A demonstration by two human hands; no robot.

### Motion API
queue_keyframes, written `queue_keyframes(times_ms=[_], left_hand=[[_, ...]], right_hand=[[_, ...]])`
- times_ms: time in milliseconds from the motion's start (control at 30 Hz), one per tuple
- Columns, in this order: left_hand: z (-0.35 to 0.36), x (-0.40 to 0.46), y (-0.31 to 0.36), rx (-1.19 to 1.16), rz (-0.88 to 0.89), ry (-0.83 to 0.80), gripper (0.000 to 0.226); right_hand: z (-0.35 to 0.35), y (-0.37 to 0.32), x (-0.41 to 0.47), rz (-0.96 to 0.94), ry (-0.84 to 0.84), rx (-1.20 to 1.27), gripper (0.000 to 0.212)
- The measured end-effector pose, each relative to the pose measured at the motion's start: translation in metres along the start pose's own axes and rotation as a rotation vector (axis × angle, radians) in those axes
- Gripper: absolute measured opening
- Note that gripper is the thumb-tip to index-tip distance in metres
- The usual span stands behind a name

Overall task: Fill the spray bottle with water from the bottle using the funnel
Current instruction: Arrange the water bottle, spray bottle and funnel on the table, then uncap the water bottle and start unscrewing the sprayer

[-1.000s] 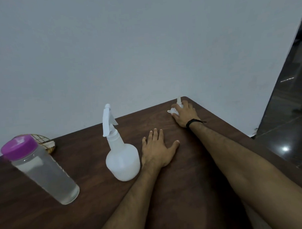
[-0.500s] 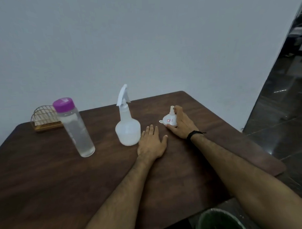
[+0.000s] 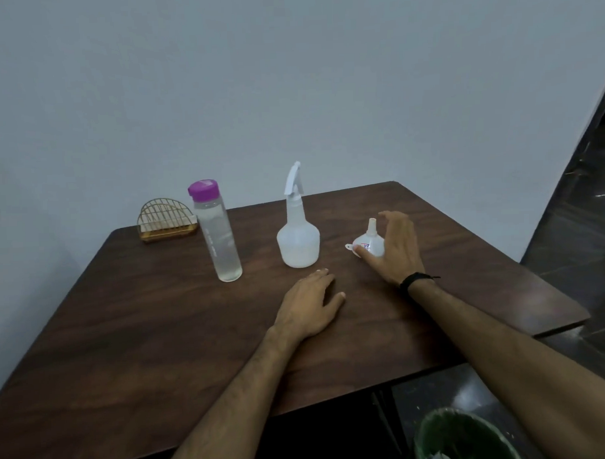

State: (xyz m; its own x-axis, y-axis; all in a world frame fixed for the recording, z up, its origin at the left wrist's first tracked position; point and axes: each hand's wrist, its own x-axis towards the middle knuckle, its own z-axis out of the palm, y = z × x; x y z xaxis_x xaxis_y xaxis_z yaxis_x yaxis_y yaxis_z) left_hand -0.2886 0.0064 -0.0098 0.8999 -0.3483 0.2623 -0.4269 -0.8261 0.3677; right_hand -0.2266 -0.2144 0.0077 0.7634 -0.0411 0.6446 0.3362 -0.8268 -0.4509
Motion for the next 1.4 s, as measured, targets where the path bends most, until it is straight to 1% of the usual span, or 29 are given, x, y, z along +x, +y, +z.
queue_keyframes(times_ms=[33, 67, 100, 133, 200, 267, 333, 400, 467, 567, 600, 667, 733, 833, 867, 933, 1000, 1033, 1100, 1167, 1267, 1333, 1400], left_hand=[[-0.004, -0.005, -0.005, -0.008, 0.000, 0.043, 0.050], [-0.009, -0.010, -0.011, -0.010, -0.003, 0.094, 0.043], [-0.015, -0.013, -0.017, -0.011, -0.014, 0.147, 0.038], [-0.021, -0.016, -0.023, -0.014, -0.033, 0.199, 0.033], [-0.034, -0.022, -0.037, -0.039, -0.087, 0.317, 0.023], [-0.047, -0.030, -0.052, -0.086, -0.142, 0.470, 0.012], [-0.057, -0.039, -0.066, -0.127, -0.193, 0.625, 0.003], [-0.069, -0.046, -0.077, -0.156, -0.244, 0.733, 0.006], [-0.083, -0.046, -0.087, -0.189, -0.271, 0.798, 0.011], [-0.112, -0.034, -0.095, -0.273, -0.271, 0.895, 0.029], [-0.123, -0.027, -0.096, -0.295, -0.264, 0.936, 0.033], [-0.145, -0.013, -0.099, -0.314, -0.251, 0.988, 0.040], [-0.165, 0.001, -0.103, -0.293, -0.242, 0.929, 0.050], [-0.188, 0.018, -0.111, -0.251, -0.204, 0.694, 0.063], [-0.193, 0.023, -0.113, -0.217, -0.187, 0.630, 0.063], [-0.199, 0.029, -0.118, -0.160, -0.167, 0.565, 0.058], [-0.202, 0.034, -0.123, -0.146, -0.180, 0.537, 0.050], [-0.202, 0.036, -0.123, -0.153, -0.193, 0.528, 0.047], [-0.202, 0.039, -0.123, -0.210, -0.212, 0.527, 0.042], [-0.203, 0.041, -0.122, -0.330, -0.214, 0.534, 0.038], [-0.202, 0.042, -0.120, -0.527, -0.192, 0.540, 0.040], [-0.202, 0.045, -0.118, -0.573, -0.155, 0.531, 0.040], [-0.203, 0.048, -0.117, -0.623, -0.116, 0.472, 0.041]], right_hand=[[0.000, -0.009, -0.004, -0.042, 0.090, 0.015, 0.066], [0.001, -0.019, -0.008, -0.075, 0.143, 0.047, 0.053], [0.005, -0.031, -0.012, -0.114, 0.148, 0.082, 0.039], [0.011, -0.044, -0.016, -0.165, 0.109, 0.112, 0.029], [0.026, -0.070, -0.026, -0.260, -0.038, 0.154, 0.017], [0.043, -0.097, -0.033, -0.328, -0.140, 0.206, 0.012], [0.061, -0.121, -0.037, -0.359, -0.185, 0.269, 0.011], [0.080, -0.142, -0.036, -0.334, -0.201, 0.338, 0.017], [0.099, -0.159, -0.031, -0.246, -0.225, 0.409, 0.039], [0.123, -0.179, -0.022, -0.053, -0.277, 0.524, 0.080], [0.130, -0.186, -0.019, -0.001, -0.296, 0.572, 0.089], [0.142, -0.198, -0.013, 0.076, -0.352, 0.669, 0.100], [0.151, -0.204, -0.007, 0.116, -0.423, 0.738, 0.104], [0.157, -0.204, -0.001, 0.116, -0.534, 0.791, 0.097], [0.158, -0.202, 0.000, 0.113, -0.569, 0.807, 0.093], [0.160, -0.199, 0.002, 0.110, -0.615, 0.816, 0.082], [0.162, -0.197, 0.003, 0.090, -0.623, 0.802, 0.072], [0.162, -0.196, 0.003, 0.083, -0.623, 0.796, 0.071], [0.163, -0.196, 0.003, 0.089, -0.630, 0.784, 0.073], [0.163, -0.197, 0.004, 0.094, -0.639, 0.755, 0.077], [0.162, -0.202, 0.006, 0.068, -0.668, 0.761, 0.077], [0.163, -0.202, 0.009, 0.092, -0.683, 0.791, 0.075], [0.163, -0.201, 0.010, 0.122, -0.677, 0.805, 0.074]])
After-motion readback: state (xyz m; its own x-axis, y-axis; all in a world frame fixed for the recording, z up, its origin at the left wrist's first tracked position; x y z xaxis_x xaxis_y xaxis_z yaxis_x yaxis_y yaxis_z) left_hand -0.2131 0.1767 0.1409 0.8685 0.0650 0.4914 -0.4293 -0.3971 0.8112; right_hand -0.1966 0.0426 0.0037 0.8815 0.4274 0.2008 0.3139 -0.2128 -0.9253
